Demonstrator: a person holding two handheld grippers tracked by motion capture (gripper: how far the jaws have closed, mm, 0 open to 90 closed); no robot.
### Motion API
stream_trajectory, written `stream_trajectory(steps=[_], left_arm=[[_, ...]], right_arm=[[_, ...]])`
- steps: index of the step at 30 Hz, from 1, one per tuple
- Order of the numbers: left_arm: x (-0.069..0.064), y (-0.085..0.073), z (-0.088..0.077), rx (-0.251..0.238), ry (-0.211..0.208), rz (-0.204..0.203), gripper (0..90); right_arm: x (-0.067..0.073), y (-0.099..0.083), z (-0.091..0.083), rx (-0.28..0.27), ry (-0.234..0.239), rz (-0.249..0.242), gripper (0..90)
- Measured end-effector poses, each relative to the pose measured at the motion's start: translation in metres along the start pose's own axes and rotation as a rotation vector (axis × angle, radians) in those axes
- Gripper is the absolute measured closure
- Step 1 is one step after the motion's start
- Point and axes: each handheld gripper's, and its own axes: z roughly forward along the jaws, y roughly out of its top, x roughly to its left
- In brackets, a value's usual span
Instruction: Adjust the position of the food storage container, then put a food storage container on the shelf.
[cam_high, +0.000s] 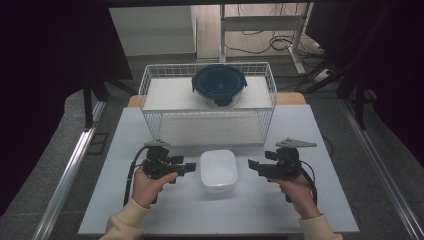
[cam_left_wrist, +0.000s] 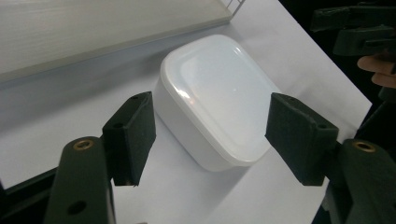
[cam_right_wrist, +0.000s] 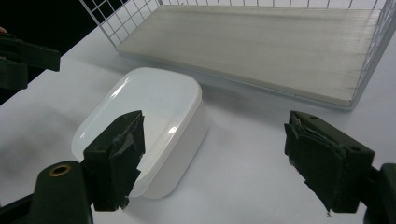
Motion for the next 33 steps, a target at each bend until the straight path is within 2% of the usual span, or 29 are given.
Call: stream_trajectory(steps=[6,13,17,22,24,27,33], left_arm=[[0.001,-0.001,-0.005,-0.014,-0.008,-0.011,32.3],[0.004,-0.001,-0.003,-0.021,-0.022,-0.031,30.5],[0.009,-0.002,0.000,-0.021,-0.043,-0.057,30.3],[0.014,-0.004,0.009,-0.032,-0.082,-0.112,30.5],[0.017,-0.005,0.015,-0.031,-0.108,-0.143,30.6],[0.021,-0.007,0.024,-0.015,-0.124,-0.174,30.8],[0.024,-0.009,0.038,0.010,-0.146,-0.202,34.3]], right_arm=[[0.001,0.000,0.000,0.005,0.008,-0.003,20.1],[0.004,0.000,0.001,0.003,0.008,-0.024,20.0],[0.005,-0.001,0.002,0.012,0.013,-0.022,21.3],[0.008,-0.002,0.008,0.033,0.030,-0.014,24.2],[0.008,-0.001,0.013,0.041,0.048,0.000,25.7],[0.007,-0.001,0.020,0.063,0.073,0.031,28.0],[0.006,0.001,0.039,0.105,0.117,0.098,33.0]])
